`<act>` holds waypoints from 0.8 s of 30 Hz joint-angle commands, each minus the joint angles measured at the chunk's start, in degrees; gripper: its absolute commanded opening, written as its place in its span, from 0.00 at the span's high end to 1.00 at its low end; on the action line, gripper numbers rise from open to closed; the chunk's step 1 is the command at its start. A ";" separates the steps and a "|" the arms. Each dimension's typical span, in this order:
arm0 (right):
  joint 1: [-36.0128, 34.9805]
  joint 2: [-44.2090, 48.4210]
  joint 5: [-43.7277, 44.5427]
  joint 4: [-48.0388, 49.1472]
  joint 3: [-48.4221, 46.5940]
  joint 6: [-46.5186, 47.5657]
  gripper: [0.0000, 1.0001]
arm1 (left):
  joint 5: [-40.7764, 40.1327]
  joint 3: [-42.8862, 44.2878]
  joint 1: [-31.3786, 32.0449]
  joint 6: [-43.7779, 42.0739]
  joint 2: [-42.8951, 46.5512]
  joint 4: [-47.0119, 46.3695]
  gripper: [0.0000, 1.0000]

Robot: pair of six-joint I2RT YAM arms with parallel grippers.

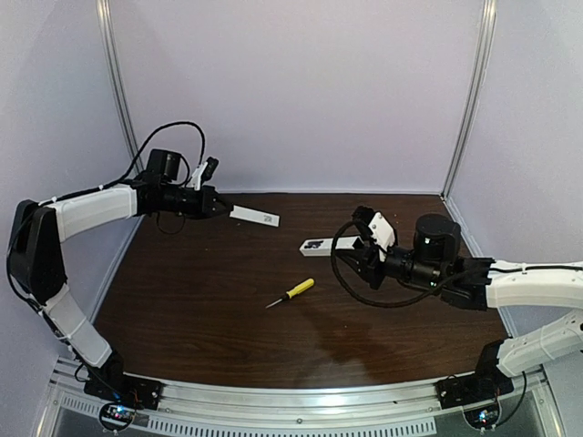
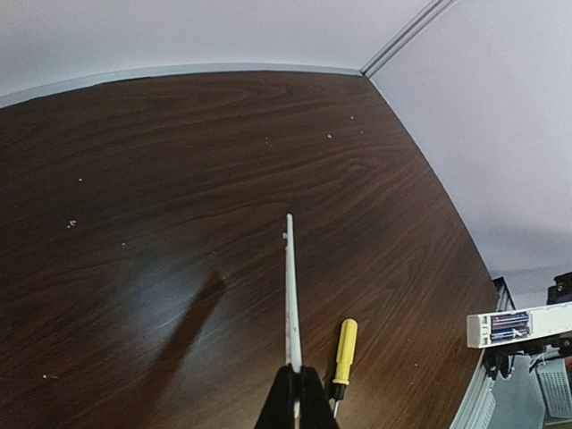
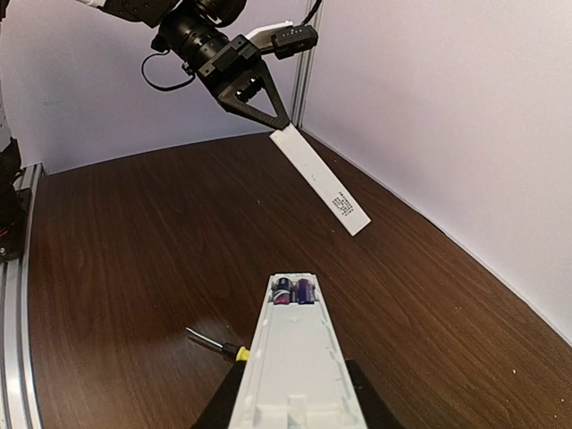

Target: Unload the batteries from the remote control

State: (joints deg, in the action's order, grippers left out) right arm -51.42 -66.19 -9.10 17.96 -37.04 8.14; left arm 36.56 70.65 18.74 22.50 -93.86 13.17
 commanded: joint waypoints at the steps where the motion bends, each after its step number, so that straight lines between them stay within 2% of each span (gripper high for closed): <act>1: -0.17 1.07 0.44 2.77 0.90 -1.49 1.00 | -4.47 1.76 -0.29 -2.93 -1.38 1.79 1.00; 24: -0.19 3.41 -3.18 5.09 4.31 -4.60 1.00 | -6.11 6.43 -0.11 -4.23 -12.76 10.25 1.00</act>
State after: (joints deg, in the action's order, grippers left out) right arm -51.42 -63.83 -11.38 20.73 -33.63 4.82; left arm 30.87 74.85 18.74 19.11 -105.06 21.52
